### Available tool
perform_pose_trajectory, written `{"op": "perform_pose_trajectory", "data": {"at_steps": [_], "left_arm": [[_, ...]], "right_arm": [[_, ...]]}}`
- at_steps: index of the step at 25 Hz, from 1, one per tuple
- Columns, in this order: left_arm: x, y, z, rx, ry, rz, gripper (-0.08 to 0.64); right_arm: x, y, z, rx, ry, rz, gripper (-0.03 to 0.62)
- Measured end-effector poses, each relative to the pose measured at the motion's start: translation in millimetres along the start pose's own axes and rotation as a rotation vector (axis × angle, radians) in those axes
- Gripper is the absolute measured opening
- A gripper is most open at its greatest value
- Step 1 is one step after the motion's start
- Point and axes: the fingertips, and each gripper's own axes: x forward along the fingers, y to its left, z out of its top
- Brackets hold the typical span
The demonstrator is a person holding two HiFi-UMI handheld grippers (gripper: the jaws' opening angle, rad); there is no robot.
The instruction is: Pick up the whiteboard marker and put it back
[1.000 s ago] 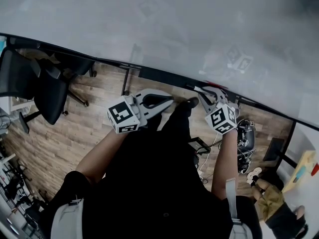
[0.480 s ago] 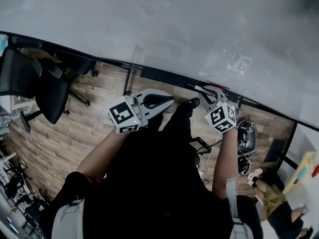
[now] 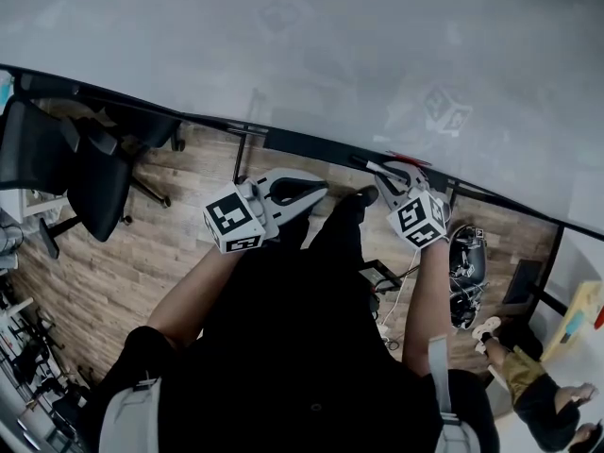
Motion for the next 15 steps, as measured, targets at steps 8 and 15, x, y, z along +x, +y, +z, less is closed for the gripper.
{"op": "perform_pose_trajectory", "data": {"at_steps": [8,15], "left_arm": [[-6.8,2.4,-0.2,0.009,-0.003,-0.001,0.012],[-2.1,-2.0,-0.7,0.023,0.001,-0.02,0.012]], "right_arm": [[-2.5,-1.3,1.9,0.026,0.001,-0.019,0.074],[-4.5,0.4,-5.4,0.027,0.011,-0.031,0.074]]}}
